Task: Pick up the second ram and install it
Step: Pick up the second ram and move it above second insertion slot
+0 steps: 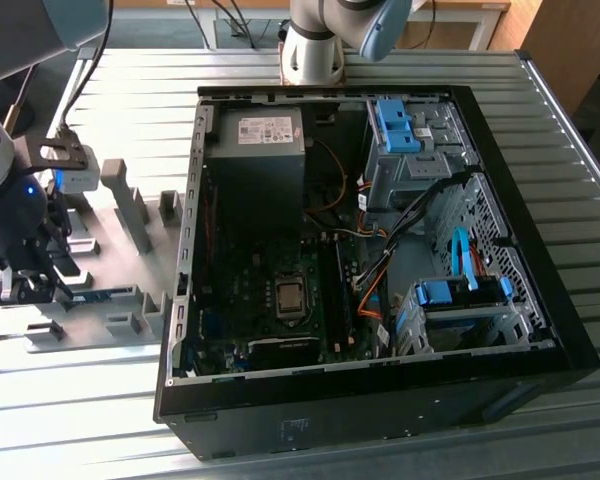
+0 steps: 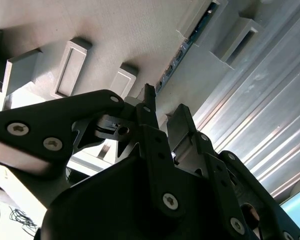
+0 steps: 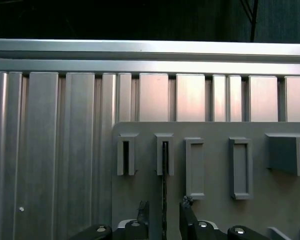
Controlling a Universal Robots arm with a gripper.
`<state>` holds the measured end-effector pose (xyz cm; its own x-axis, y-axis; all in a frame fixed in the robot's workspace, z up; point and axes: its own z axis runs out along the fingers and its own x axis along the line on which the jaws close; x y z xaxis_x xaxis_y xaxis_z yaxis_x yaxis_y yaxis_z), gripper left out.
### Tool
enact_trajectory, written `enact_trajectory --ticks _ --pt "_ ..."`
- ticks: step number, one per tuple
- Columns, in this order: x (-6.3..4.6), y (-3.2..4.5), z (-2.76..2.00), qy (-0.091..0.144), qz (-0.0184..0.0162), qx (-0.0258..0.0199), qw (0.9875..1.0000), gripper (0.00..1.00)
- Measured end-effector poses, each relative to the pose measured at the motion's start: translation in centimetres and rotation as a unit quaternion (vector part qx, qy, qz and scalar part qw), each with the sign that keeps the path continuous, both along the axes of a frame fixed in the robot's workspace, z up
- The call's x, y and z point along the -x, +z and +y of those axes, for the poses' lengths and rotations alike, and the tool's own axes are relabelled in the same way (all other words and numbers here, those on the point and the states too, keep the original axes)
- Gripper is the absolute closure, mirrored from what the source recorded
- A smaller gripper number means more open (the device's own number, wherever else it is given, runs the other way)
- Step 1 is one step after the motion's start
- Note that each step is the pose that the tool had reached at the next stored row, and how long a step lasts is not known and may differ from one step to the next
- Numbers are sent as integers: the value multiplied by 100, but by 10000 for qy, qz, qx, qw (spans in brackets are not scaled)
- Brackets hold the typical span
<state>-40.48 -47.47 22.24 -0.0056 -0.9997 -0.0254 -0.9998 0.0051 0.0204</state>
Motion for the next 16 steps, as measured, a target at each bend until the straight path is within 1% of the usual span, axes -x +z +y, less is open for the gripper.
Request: enact_trajectory --ticks 2,5,16 --pt "0 -1 0 0 1 1 10000 63" --pt "2 -28 0 0 0 0 10000 63" --pt "15 -182 1 21 1 6 10000 63"
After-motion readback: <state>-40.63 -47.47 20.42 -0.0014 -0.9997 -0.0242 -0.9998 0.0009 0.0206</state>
